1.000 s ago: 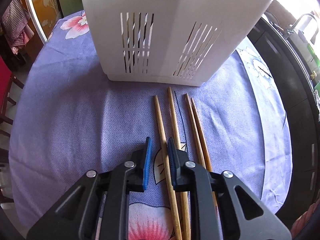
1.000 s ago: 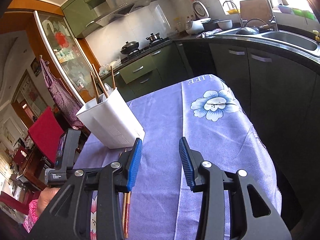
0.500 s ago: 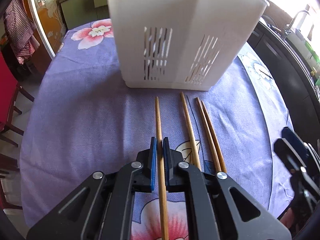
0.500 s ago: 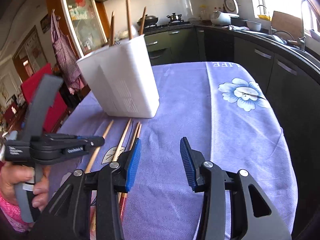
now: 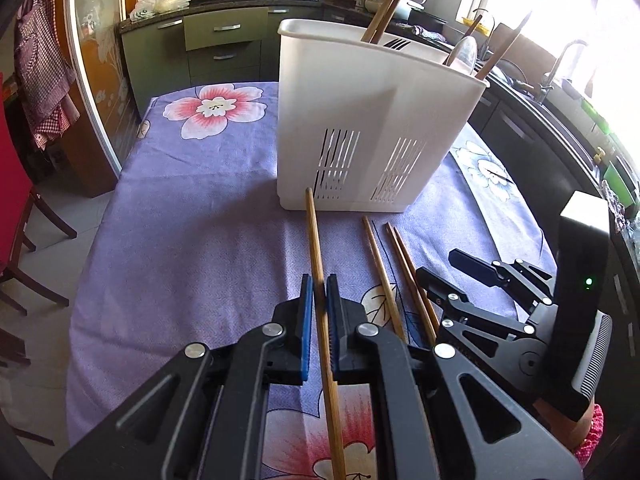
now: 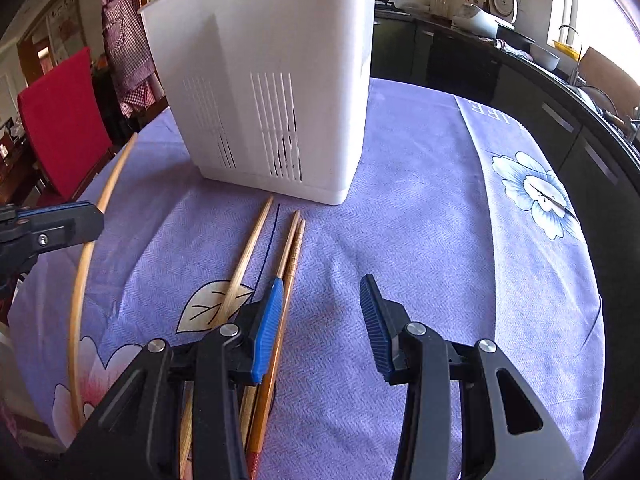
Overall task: Organize utensils
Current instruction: 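Lift the chopstick upright with the left gripper while the right gripper grasps another chopstick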
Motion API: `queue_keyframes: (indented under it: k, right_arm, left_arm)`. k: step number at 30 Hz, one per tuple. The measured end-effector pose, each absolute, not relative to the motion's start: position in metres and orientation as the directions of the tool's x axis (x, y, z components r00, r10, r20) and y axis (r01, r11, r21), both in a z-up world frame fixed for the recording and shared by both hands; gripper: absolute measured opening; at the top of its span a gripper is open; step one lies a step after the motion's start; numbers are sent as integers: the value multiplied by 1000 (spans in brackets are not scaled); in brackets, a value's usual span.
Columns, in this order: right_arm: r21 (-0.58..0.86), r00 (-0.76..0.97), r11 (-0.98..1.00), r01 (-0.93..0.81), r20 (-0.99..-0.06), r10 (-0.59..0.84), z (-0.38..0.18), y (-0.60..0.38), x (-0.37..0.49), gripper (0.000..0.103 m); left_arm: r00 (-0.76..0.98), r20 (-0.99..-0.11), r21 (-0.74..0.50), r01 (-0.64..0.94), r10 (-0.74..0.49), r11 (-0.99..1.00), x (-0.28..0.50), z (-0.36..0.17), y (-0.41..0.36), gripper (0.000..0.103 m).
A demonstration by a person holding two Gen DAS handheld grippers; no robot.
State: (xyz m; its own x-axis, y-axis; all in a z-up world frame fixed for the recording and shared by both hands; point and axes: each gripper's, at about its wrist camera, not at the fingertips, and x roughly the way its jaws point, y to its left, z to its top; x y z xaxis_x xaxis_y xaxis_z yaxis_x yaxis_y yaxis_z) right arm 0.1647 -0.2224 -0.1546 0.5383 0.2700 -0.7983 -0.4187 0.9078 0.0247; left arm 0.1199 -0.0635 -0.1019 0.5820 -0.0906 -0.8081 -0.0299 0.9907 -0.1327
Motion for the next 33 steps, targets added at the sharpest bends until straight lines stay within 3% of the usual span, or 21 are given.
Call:
queue_keyframes:
  k: [5,10,15,20,33]
  right_arm:
    - [-16,536,910,-415,-812,230,-160,-213,169,40]
    - [-22,519,902,-432,-824,228,-161,-206,172,29]
    - [36,478,894,-447,-835,273,-161,-198,185,27]
    - [49,465,892,-450,-839,281,-161,-196,194,8]
    - [83,526,900,-429,-787,323,-129,-218,187,6]
  left_arm:
    - [584,-805,-149,-28,-105,988,121,-103,-54,7]
    - [584,-804,-158,-24,-114,987,122,-102,-52,7]
    - [589,-799,-159,-12,-122,987,119,-98,-54,7]
    - [593,-796,-161,-16,-120,987,118,-96,-51,7]
    - [604,-789,-161,-22,-115,987,113,-90,-51,7]
